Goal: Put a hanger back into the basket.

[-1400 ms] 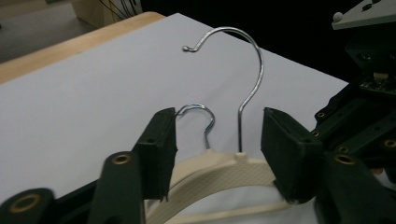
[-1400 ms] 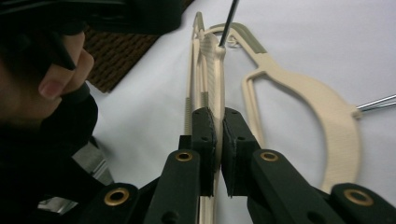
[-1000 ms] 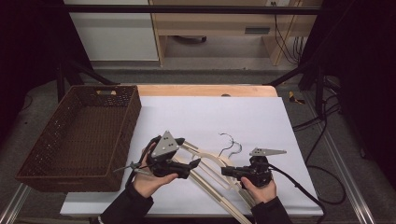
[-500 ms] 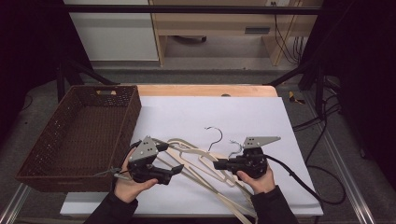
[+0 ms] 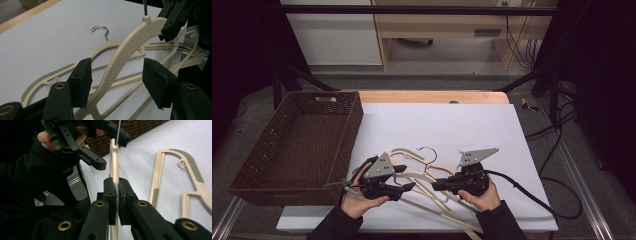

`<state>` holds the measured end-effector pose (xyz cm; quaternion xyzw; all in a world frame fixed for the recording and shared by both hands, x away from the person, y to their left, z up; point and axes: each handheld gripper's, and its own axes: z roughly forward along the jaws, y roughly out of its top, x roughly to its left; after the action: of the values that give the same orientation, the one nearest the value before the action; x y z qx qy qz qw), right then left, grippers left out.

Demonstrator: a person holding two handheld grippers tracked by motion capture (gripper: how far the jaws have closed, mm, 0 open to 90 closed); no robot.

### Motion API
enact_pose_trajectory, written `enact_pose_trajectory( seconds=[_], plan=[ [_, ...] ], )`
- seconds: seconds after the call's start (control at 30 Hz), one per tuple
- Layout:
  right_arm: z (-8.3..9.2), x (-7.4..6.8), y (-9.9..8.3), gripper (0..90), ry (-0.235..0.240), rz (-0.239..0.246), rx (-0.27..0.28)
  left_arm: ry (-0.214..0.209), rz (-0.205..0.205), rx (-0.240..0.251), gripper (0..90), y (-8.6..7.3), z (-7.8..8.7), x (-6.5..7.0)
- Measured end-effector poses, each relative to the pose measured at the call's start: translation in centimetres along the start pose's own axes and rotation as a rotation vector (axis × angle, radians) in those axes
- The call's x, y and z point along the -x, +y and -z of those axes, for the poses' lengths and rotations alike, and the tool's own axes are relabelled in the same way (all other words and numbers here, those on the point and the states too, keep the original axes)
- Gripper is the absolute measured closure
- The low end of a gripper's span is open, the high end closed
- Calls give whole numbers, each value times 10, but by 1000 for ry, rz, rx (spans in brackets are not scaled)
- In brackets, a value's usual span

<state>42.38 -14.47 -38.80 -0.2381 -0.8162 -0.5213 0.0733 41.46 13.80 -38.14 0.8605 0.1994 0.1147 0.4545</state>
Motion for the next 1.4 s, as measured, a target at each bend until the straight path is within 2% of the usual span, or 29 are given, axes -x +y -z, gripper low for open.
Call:
enact_pose_trajectory(
  seconds=[0.23, 0.4, 0.43, 0.53, 0.63, 0.77, 0.87, 0.93, 1.0, 1.13, 1.23, 1.4],
  plan=[
    [-6, -3, -1, 866, 20, 20, -35, -30, 6, -37, 639, -1, -2, 0],
    [-6, -2, -1, 856, 18, 16, -43, -17, -5, -64, 672, 0, -1, 3],
    [-6, -2, 0, 847, 8, 15, -43, -17, -6, -70, 681, 0, -1, 4],
    [-4, -2, 0, 779, -66, 19, -30, -43, 3, -70, 741, 0, -1, 5],
    [-2, -3, 0, 705, -117, 40, -11, -66, 6, -70, 785, 1, -1, 8],
    [-3, -3, 0, 621, -153, 63, 8, -105, 8, -77, 825, 2, -1, 11],
    [-4, -4, -1, 554, -177, 81, 24, -115, 5, -78, 850, 2, -2, 14],
    [-3, -5, -1, 524, -194, 94, 33, -100, 5, -82, 858, 3, -1, 17],
    [-1, -5, -1, 482, -199, 104, 42, -92, 23, -73, 860, 3, 1, 17],
    [8, -10, -1, 359, -257, 133, 87, -48, 51, -37, 861, 4, 9, 15],
    [21, -8, -2, 277, -310, 126, 139, -9, 76, -4, 861, 5, 18, 12],
    [43, 0, -9, 182, -412, 80, 210, 43, 106, 38, 861, 6, 33, 4]
  ],
)
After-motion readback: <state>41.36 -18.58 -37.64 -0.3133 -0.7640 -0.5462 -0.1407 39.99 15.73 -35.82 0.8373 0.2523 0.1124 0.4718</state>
